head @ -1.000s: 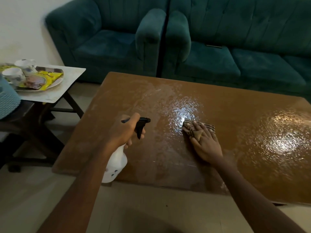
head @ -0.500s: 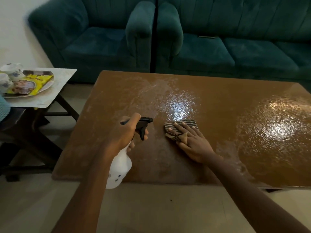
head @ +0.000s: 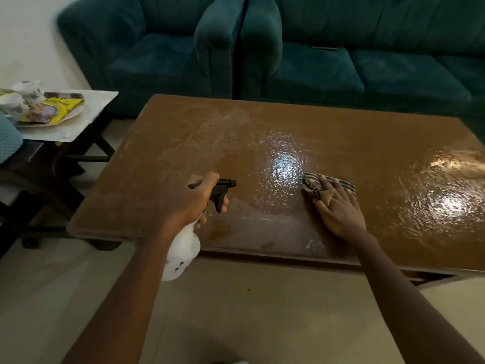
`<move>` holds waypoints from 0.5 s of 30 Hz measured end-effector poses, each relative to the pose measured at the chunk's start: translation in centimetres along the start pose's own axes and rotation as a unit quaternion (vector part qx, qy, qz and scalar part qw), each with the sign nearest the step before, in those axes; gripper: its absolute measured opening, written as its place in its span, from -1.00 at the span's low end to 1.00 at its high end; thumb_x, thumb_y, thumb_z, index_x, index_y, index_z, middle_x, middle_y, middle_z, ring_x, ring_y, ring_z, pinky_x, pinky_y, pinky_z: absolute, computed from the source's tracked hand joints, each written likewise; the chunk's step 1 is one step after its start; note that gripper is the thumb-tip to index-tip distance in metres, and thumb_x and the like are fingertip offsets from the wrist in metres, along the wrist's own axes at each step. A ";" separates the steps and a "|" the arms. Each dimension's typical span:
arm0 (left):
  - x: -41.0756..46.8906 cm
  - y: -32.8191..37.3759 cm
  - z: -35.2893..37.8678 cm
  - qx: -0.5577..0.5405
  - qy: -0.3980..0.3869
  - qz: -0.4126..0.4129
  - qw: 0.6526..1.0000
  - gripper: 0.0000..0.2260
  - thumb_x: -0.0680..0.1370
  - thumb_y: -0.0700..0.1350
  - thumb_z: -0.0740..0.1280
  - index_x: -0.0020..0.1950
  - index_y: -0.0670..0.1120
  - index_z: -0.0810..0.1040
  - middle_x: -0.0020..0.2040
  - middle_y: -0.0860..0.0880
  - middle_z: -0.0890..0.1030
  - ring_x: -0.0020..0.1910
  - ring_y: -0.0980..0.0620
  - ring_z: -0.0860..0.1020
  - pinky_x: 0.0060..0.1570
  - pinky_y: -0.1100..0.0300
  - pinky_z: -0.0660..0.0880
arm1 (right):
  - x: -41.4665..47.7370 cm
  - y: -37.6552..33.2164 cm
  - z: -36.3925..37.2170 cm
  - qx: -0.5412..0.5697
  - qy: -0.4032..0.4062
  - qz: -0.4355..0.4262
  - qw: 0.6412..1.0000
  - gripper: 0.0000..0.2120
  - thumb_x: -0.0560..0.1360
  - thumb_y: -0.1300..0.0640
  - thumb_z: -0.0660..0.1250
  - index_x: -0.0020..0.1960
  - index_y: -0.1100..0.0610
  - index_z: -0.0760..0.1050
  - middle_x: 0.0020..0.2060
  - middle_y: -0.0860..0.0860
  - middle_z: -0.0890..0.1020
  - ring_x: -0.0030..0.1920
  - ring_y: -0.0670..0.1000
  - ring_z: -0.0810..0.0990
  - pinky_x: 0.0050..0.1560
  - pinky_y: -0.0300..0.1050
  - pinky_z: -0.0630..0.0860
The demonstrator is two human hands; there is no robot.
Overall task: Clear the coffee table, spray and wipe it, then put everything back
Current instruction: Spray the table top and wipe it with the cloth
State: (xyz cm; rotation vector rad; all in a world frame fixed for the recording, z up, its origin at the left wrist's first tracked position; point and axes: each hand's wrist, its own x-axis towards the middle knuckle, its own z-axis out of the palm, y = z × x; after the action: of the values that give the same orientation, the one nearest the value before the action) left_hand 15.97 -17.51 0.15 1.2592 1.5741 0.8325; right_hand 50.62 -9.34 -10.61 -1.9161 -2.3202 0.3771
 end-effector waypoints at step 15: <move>-5.1 -6.0 3.4 -0.007 0.006 0.018 1.000 -0.44 0.70 0.09 0.10 -0.28 -0.24 0.61 -0.42 -0.16 0.58 -0.61 -0.03 0.37 -0.56 0.18 0.31 | -7.3 -0.5 0.8 0.007 0.024 0.079 0.997 -0.48 0.65 -0.14 -0.01 0.58 -0.21 0.00 0.59 -0.17 -0.04 0.58 -0.06 -0.18 0.53 0.00 -0.18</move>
State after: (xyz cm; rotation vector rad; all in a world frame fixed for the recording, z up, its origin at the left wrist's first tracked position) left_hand 17.34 -24.10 -5.20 1.2787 1.5560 0.8734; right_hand 51.37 -16.67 -10.74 -2.0854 -2.1366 0.3576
